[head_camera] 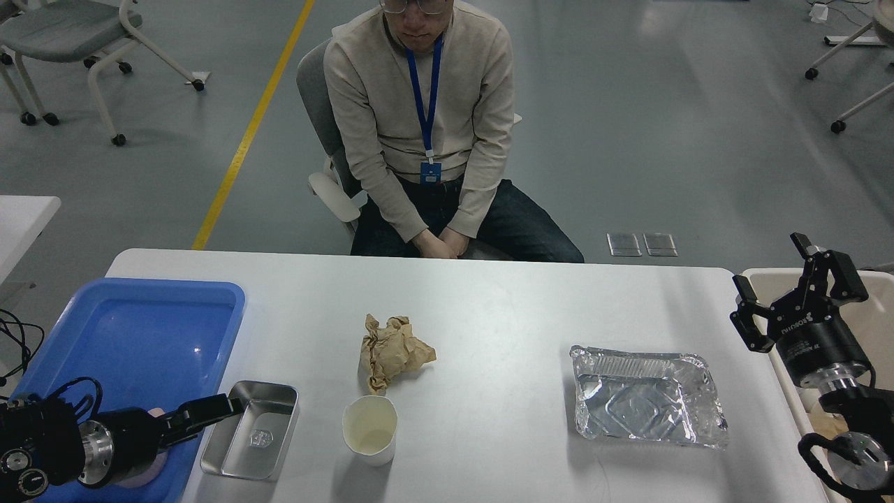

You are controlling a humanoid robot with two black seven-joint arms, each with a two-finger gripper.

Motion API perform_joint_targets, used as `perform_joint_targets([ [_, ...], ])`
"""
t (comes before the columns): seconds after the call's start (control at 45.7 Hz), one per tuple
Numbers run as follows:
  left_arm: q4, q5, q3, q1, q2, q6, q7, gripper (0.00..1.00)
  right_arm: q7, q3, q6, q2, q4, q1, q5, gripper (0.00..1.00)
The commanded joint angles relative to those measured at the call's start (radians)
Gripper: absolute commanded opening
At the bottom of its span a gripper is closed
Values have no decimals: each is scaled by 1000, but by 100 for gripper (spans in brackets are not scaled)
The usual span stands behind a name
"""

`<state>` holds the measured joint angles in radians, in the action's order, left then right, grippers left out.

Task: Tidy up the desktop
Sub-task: 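Reach the left gripper to the small steel dish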

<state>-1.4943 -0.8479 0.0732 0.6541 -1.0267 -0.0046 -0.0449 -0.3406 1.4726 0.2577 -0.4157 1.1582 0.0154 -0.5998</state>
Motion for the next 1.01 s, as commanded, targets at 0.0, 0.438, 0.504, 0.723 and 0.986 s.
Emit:
perform_joint_targets([
  [0.0,3,-2,16,10,2,0,-1,85,0,0,0,0,0,0,-2,100],
  [0.438,34,-2,66,10,37,11,28,84,0,0,0,-2,0,-2,0,100],
  [0.504,39,-2,66,9,48,14,31,84,0,0,0,-2,0,-2,0,100],
  [0.723,63,7,85,10,65,26,36,78,0,0,0,-2,0,-2,0,100],
  [0.986,88,9,97,9,86,26,36,65,0,0,0,-2,0,-2,0,100],
])
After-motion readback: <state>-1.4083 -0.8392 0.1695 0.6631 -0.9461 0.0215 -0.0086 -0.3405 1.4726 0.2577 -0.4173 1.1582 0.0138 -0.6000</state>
